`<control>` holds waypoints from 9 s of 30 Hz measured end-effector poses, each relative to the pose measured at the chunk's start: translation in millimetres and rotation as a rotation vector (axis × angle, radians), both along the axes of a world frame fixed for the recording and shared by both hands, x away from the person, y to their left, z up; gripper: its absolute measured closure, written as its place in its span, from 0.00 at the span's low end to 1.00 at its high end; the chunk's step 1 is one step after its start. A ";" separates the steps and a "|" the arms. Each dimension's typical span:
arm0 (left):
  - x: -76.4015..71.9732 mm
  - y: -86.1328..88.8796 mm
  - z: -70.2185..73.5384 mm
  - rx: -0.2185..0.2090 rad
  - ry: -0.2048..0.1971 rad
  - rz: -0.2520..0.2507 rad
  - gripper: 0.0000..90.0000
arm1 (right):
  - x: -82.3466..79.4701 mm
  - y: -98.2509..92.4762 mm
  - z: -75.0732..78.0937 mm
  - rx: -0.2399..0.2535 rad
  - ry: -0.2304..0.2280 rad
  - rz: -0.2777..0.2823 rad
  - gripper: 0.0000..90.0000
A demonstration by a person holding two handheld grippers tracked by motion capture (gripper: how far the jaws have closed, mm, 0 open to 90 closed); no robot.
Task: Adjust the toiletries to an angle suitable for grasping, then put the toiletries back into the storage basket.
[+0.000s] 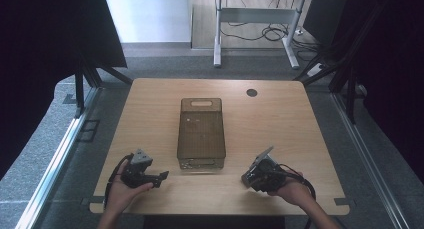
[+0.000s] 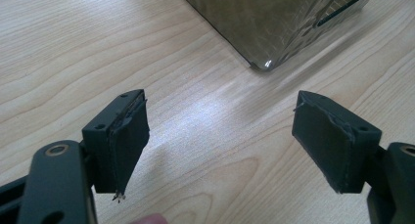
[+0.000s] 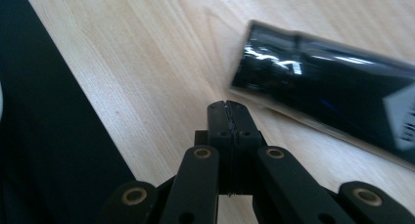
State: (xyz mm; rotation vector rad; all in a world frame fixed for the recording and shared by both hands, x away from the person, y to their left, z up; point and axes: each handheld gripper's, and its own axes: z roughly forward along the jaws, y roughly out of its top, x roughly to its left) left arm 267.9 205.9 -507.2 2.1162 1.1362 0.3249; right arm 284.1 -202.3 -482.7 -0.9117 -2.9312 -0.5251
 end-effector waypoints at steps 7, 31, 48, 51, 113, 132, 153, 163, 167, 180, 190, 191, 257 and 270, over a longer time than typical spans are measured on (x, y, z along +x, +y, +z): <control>-0.5 -1.2 -0.1 0.003 0.002 -0.001 0.24 | 1.3 8.5 -9.8 -0.021 0.011 0.014 1.00; 0.6 -0.3 -1.9 0.010 0.008 0.004 0.24 | 35.0 28.8 -11.9 -0.012 -0.033 -0.053 1.00; 0.3 -0.7 -0.7 0.008 0.006 -0.006 0.24 | 63.0 24.9 -11.0 0.035 -0.062 -0.153 1.00; 0.4 -1.3 -1.2 0.010 0.007 -0.008 0.24 | 65.2 24.2 -10.2 0.040 -0.067 -0.162 1.00; -0.3 -4.3 -2.2 0.015 0.016 -0.015 0.24 | 60.6 -6.0 -9.9 -0.077 -0.079 -0.277 0.42; -0.5 -6.6 -2.5 0.020 0.017 -0.022 0.24 | 59.2 -2.3 -21.6 -0.115 -0.068 -0.251 0.47; -0.2 -4.5 -2.6 0.017 0.019 -0.012 0.24 | 65.0 -5.2 -19.3 -0.103 -0.012 -0.250 0.49; -0.1 -3.1 -2.1 0.013 0.015 -0.007 0.24 | 66.5 -3.6 5.4 -0.080 -0.025 -0.239 0.49; -0.3 -6.0 -2.9 0.017 0.018 -0.017 0.24 | 67.4 -4.0 14.7 -0.067 -0.018 -0.238 0.49; -0.7 -3.2 -1.4 0.013 0.015 -0.009 0.24 | 71.1 -6.7 29.1 0.022 0.017 -0.283 0.49; -0.5 -4.9 -2.4 0.014 0.019 -0.014 0.24 | 72.6 -12.3 29.4 0.052 0.048 -0.297 0.50; -0.4 -4.8 -2.5 0.015 0.019 -0.014 0.24 | 72.6 -12.3 29.4 0.052 0.048 -0.297 0.50; 1.0 -3.3 -4.0 0.006 0.018 -0.022 0.24 | 148.4 32.2 98.8 0.304 0.108 -0.461 0.50; 1.5 -2.3 -4.5 0.002 0.018 -0.022 0.24 | 162.5 58.4 93.7 0.304 0.114 -0.454 0.51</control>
